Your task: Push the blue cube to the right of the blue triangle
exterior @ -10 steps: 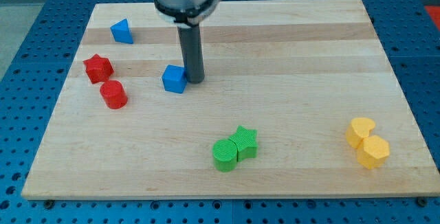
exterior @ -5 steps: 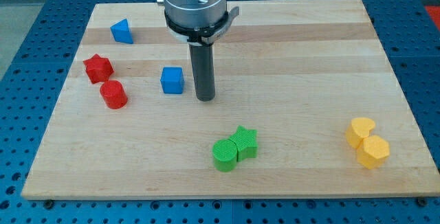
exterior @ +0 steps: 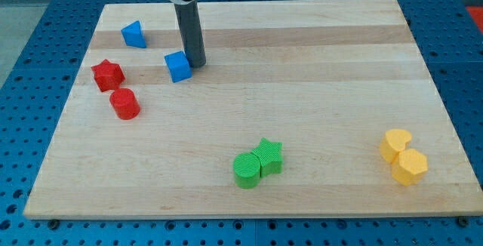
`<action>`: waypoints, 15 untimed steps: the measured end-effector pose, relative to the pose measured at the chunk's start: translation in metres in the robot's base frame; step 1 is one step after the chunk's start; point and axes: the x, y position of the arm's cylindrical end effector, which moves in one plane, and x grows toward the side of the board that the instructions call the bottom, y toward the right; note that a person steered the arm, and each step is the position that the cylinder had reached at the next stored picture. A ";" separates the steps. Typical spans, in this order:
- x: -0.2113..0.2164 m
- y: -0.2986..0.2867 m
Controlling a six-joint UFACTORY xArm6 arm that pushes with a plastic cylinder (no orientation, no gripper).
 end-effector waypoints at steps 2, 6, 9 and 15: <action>0.055 0.040; 0.053 -0.023; 0.012 -0.028; -0.039 -0.061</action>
